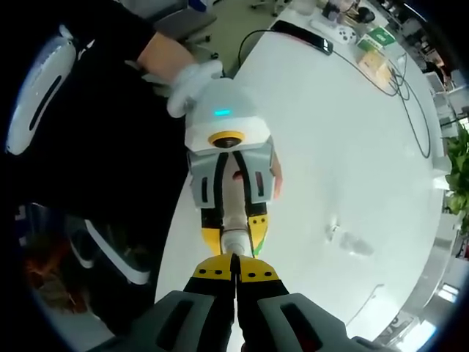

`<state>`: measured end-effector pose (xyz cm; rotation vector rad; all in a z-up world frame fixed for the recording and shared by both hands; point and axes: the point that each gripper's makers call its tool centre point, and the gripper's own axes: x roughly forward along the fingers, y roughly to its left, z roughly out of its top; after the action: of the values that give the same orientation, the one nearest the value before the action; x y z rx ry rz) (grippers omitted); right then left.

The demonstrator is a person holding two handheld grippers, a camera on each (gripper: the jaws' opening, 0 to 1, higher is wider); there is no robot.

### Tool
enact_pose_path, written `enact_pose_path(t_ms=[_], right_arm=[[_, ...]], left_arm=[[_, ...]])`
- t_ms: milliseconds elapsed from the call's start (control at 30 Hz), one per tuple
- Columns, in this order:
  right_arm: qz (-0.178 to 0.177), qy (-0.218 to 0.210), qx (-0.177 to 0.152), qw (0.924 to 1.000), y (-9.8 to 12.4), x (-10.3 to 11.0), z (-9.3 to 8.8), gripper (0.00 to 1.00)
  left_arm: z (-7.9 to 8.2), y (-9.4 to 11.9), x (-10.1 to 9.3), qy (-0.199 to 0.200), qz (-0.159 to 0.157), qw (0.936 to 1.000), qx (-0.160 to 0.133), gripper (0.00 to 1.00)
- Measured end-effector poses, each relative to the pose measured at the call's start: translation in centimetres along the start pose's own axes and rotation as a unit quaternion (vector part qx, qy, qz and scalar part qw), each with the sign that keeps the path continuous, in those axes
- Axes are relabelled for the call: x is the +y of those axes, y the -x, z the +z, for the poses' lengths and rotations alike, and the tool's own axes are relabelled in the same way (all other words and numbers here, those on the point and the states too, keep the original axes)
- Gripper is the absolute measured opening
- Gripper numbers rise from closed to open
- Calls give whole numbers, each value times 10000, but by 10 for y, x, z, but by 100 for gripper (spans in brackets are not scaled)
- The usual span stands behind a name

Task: Clamp pump bottle remove cover press pump head put on cover

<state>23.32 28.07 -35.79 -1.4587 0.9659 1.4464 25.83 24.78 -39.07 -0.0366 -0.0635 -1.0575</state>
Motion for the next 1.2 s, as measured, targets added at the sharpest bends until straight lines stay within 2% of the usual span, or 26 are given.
enact_pose_path(t_ms=[367,667,1200], right_arm=[[39,-211,-77,9997,-5,0,0,0],[-6,-41,31,10000,-1,1,0,0],[-29,-88,-69,9999,1,0,-1,0]], left_arm=[[0,0,1,7,-1,10000,0,14],[0,0,1,0,0,10000,-1,14],[0,0,0,8,-11,10000,0,14]])
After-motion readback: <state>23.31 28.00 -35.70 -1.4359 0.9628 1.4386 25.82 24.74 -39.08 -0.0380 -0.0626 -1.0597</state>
